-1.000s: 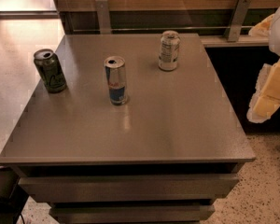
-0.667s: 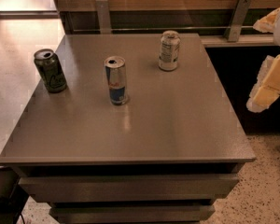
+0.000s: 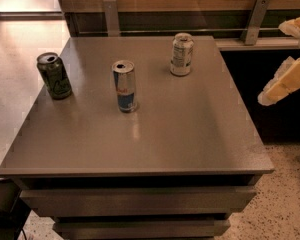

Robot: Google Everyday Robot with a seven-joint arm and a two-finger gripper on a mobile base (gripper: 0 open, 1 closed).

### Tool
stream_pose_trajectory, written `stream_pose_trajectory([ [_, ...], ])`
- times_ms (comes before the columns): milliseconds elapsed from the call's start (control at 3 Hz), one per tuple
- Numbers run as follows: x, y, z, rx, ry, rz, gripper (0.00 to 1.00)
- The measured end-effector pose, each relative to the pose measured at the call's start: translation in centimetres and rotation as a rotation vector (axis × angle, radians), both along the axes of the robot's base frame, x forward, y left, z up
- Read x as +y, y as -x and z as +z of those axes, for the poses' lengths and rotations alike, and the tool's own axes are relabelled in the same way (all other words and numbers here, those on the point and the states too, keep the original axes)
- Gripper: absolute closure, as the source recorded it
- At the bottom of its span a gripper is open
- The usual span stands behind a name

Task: Knock 7up can over

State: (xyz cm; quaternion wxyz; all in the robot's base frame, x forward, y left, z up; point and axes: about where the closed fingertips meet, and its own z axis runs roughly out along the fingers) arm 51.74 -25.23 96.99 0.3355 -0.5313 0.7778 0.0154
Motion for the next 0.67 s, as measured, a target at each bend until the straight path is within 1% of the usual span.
stream_pose_trajectory([
  [333,-0.3,-3.1,-1.1,-0.096,-0.157,-0.015,0.0],
  [667,0.4,-6.0,-1.9,-0.141,-0.302,-0.008,0.0],
])
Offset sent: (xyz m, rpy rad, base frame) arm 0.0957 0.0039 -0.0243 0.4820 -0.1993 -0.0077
